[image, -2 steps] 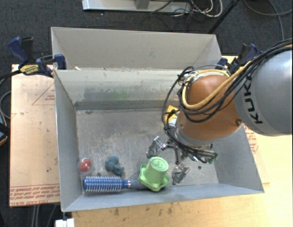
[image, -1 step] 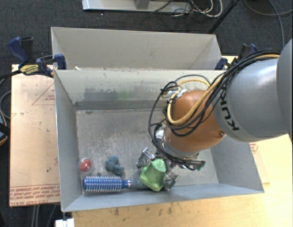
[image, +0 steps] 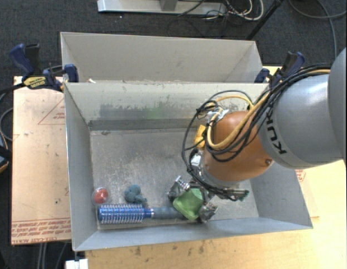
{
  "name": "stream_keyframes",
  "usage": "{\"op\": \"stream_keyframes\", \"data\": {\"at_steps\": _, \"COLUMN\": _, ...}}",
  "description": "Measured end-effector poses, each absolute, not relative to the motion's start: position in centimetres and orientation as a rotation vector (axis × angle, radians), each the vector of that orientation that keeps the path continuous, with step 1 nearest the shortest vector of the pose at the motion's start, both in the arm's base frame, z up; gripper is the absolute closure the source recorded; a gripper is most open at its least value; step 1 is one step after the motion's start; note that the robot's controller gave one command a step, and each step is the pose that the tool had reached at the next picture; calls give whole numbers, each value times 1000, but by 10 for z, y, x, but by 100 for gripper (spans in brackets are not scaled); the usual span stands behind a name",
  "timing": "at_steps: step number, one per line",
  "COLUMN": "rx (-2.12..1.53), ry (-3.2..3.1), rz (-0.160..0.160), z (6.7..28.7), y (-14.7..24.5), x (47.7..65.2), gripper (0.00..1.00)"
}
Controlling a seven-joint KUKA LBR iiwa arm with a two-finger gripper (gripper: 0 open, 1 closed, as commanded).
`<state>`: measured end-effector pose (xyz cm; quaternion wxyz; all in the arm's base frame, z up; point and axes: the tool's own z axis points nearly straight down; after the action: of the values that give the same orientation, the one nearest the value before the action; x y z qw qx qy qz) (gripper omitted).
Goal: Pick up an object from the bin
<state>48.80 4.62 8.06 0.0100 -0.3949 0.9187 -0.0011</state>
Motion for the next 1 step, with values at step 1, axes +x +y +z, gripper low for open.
{"op": "stream_keyframes", "data": {"at_steps": 1, "rx": -1237, "ry": 2866, "rz": -5, "z": 81, "y": 47, "x": 488, "gripper": 100}}
